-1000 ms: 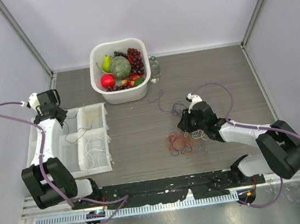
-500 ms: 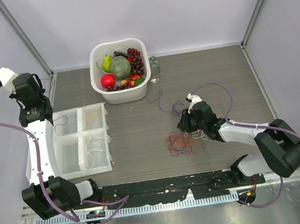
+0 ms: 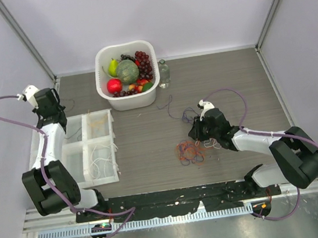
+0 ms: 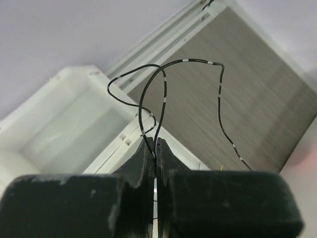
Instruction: Untangle the cables
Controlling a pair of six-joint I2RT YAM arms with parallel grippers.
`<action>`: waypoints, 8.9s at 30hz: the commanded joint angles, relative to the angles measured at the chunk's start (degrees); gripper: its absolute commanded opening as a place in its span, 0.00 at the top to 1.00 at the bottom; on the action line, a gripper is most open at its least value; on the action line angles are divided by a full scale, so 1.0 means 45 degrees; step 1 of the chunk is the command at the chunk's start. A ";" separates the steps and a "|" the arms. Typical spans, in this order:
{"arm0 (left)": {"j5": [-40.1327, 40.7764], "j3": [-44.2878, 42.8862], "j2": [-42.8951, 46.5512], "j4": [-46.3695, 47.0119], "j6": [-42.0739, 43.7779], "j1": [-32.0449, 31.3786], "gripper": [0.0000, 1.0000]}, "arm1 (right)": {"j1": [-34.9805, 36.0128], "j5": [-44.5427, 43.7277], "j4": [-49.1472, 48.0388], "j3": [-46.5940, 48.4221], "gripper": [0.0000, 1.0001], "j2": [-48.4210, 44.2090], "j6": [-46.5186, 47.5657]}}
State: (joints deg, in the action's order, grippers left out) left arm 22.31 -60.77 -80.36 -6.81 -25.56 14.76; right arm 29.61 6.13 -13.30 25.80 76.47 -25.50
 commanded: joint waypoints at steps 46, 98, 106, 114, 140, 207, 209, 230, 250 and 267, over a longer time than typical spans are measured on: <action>-0.6997 0.0162 0.4397 -0.5388 -0.2155 -0.1965 0.27 | -0.0095 0.0044 -0.0521 -0.0089 0.73 -0.0626 0.0002; -0.2342 -0.0130 -0.7732 0.5553 -1.4304 -1.2733 0.92 | -0.0133 -0.1323 0.5046 -0.0617 0.52 -0.7267 -0.1658; -0.1931 0.1237 -0.4220 0.6416 -0.9795 -1.3670 1.00 | -0.0134 -0.0543 0.4889 0.0163 0.40 -0.5861 -0.0664; -0.4894 0.2548 -0.0155 0.5422 -0.7799 -1.4043 1.00 | 0.0313 0.1020 0.2376 0.0593 0.28 -0.4417 0.0704; 0.0997 -0.4851 0.6977 -0.6961 -0.1196 -1.4355 1.00 | 0.0454 -0.4000 0.0083 0.0535 0.99 -0.0471 -0.0252; 0.8029 -0.7911 0.4534 -0.8583 0.3634 -0.6739 1.00 | -0.0641 -0.2593 -0.0033 0.0555 0.99 0.0449 -0.0682; 0.7469 -0.6229 0.5004 -0.8817 0.2698 -0.6291 1.00 | -0.0661 -0.2573 -0.0033 0.0555 0.99 0.0468 -0.0682; 0.2936 -0.9559 0.4341 -1.1084 0.0329 -0.2539 1.00 | -0.0720 -0.2261 -0.0150 0.0575 0.99 0.0703 -0.0721; 0.2153 -0.8136 0.5279 -1.0850 0.0212 -0.2539 1.00 | -0.0739 -0.2261 -0.0169 0.0594 0.99 0.0859 -0.0682; 0.3560 -0.0874 0.6040 -0.9287 -0.1875 -0.0726 1.00 | -0.0778 -0.2163 -0.0111 0.0536 0.99 0.0606 -0.0701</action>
State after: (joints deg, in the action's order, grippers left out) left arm 38.37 -70.72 -54.61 -51.83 -27.79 6.76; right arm 26.41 -3.68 -12.01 27.83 80.29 -28.64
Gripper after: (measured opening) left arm 0.010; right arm 0.031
